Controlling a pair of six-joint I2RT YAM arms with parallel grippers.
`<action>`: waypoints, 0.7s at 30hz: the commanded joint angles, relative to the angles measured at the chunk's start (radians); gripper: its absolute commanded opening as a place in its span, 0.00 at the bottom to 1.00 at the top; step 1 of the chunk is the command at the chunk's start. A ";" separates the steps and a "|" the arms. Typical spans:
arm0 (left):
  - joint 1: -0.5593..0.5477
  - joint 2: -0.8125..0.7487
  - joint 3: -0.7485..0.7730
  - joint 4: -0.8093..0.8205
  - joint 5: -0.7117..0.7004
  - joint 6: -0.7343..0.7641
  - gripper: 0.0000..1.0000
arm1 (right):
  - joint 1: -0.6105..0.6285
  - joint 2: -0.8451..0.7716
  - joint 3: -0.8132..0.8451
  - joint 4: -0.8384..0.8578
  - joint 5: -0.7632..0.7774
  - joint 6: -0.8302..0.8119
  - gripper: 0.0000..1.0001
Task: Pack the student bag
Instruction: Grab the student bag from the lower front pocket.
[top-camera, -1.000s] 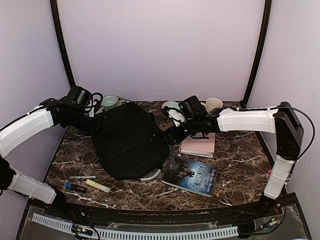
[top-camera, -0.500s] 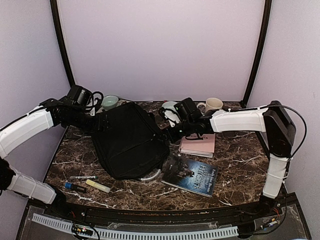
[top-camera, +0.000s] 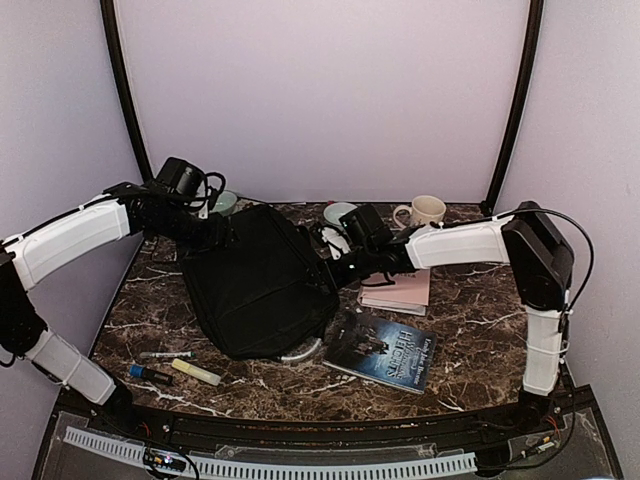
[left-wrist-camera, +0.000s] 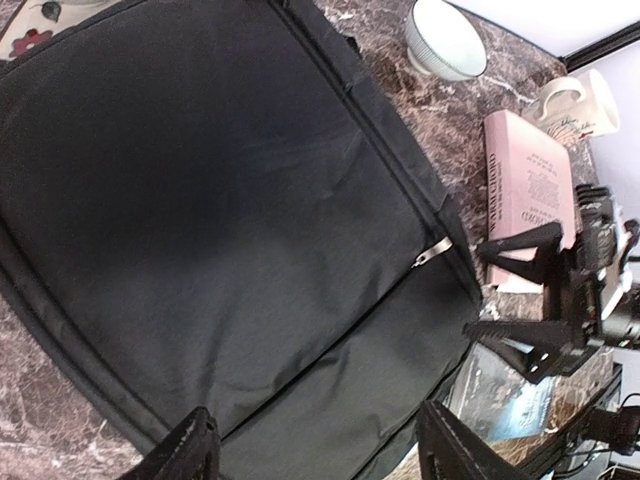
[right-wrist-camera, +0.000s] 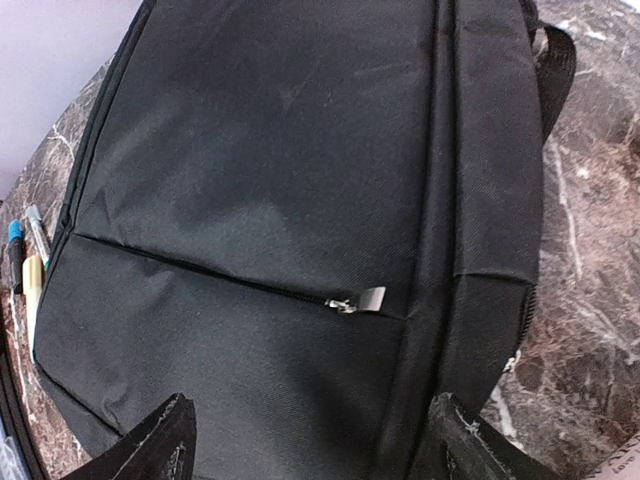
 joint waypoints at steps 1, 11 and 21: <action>-0.026 0.042 0.062 0.039 0.022 -0.056 0.70 | 0.008 0.021 0.026 0.061 -0.049 0.038 0.80; -0.087 0.170 0.188 -0.008 0.003 -0.115 0.69 | 0.008 0.049 0.016 0.105 -0.072 0.057 0.77; -0.092 0.286 0.325 -0.086 -0.040 -0.206 0.68 | 0.012 0.077 0.018 0.147 -0.104 0.082 0.70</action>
